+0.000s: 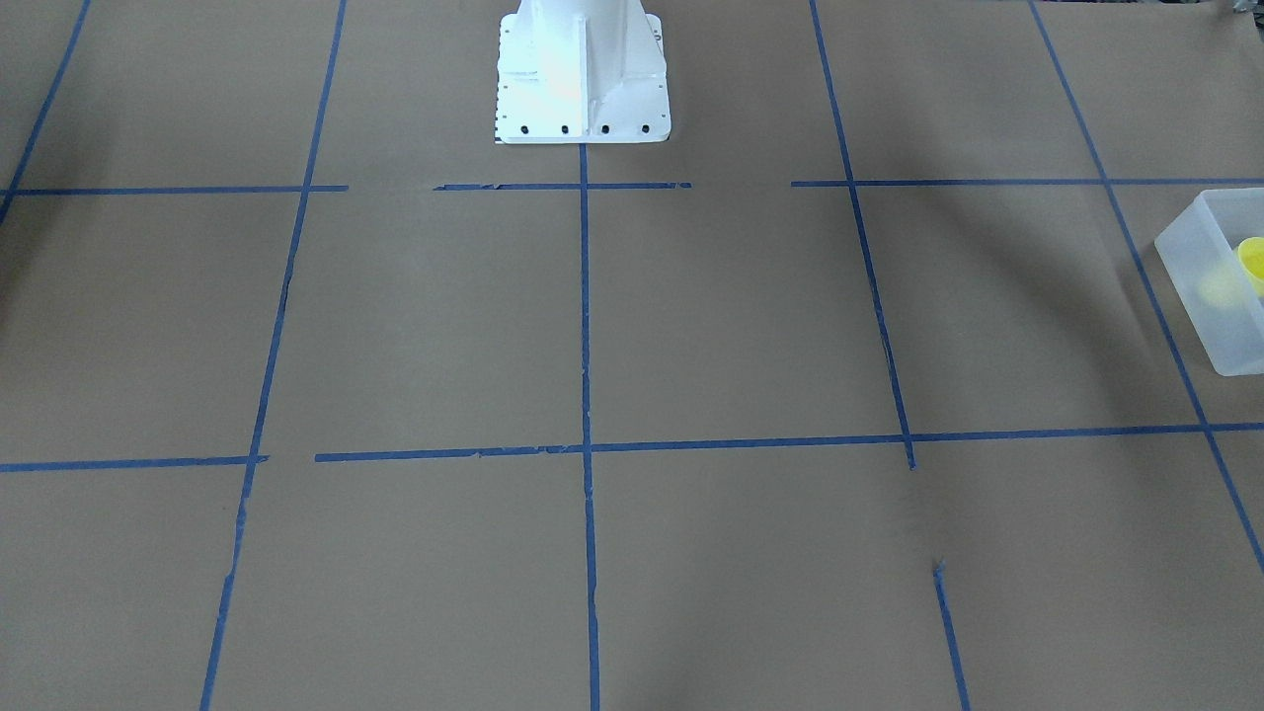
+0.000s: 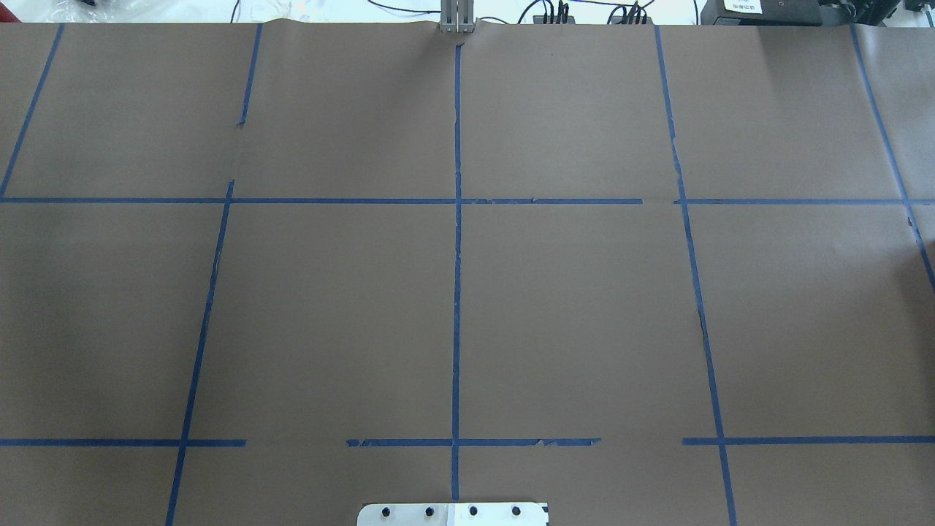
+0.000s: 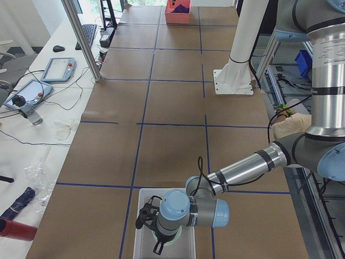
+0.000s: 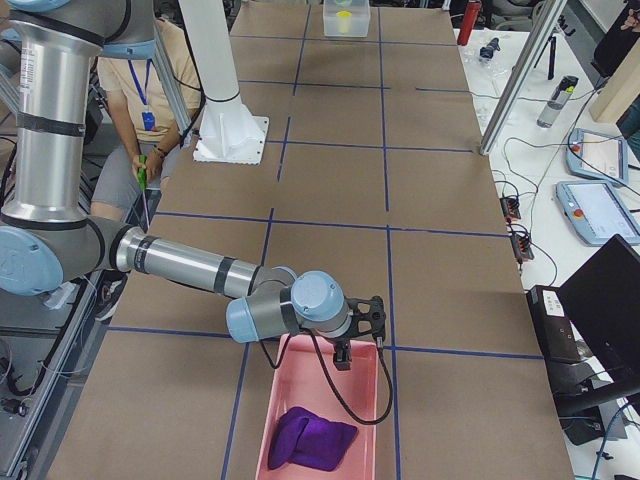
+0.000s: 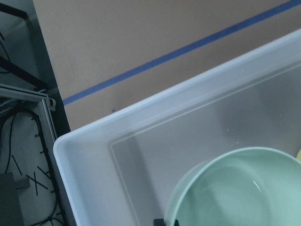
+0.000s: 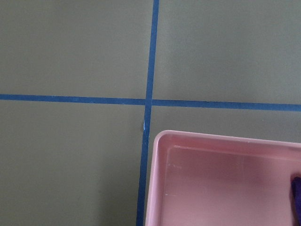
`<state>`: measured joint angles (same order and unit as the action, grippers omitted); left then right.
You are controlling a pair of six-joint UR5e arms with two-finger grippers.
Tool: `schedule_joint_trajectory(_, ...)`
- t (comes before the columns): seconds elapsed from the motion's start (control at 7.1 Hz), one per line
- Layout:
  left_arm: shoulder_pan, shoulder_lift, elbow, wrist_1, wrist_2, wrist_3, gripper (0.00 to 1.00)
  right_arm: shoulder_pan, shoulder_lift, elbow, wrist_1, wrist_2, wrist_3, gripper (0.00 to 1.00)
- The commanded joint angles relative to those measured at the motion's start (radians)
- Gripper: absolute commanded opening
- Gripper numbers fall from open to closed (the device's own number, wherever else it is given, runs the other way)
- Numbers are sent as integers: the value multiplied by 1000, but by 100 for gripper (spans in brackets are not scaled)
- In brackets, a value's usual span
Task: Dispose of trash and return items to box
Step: 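Carry the pale green bowl with the left gripper into the clear bin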
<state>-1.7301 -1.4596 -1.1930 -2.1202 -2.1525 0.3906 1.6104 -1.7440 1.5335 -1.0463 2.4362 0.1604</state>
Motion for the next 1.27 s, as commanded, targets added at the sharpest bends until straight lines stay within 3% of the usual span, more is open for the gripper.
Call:
schedule_joint_trajectory(0.0,-2,-18,93,-33,-42,-10,0,-36,1,37,0,3,78,100)
schedule_joint_trajectory(0.28,-2,-30,125,-50,-70,-13,0,-41,-2,45,0,3,93,100)
schedule_joint_trajectory(0.42,-2,-34,180,-120,-70,-13,0,-47,0,45,0,3,94,100)
schedule_joint_trajectory(0.56,-2,-33,190,-136,-69,-13,45,-55,1,48,0,3,102,100)
schedule_joint_trajectory(0.7,-2,-31,181,-136,-81,-15,83,-66,3,65,0,3,128,100)
schedule_joint_trajectory(0.85,-2,-28,147,-133,-105,-31,100,-73,1,89,-1,3,161,100)
schedule_joint_trajectory(0.99,-2,-18,16,-118,-102,-112,100,-86,0,120,-4,10,188,100)
schedule_joint_trajectory(1.13,0,-18,-132,-1,-102,-158,100,-96,0,154,-47,29,203,100)
